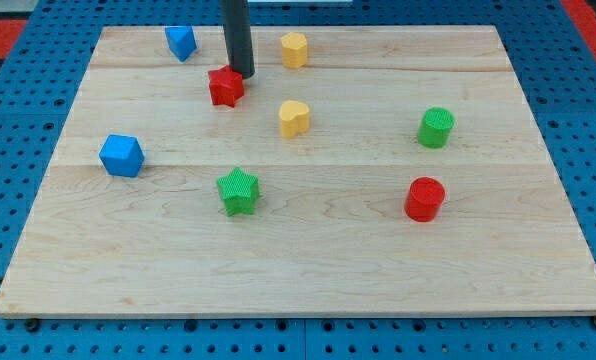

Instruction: Point your arm towards the blue triangle

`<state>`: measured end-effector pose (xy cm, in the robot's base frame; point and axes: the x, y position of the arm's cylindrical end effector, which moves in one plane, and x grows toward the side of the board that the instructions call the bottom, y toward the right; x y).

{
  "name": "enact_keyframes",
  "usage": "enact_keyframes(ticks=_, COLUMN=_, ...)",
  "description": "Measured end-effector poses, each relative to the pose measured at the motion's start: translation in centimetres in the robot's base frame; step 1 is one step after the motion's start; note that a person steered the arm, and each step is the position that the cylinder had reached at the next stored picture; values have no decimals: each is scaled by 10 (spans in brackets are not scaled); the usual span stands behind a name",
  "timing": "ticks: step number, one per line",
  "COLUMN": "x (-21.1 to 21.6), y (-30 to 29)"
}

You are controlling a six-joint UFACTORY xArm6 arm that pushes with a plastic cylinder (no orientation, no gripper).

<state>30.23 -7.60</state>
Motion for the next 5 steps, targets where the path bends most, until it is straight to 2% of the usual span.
enact_keyframes(ticks=3, x=18, y=-27)
enact_keyframes(ticks=5, x=-62, y=-16)
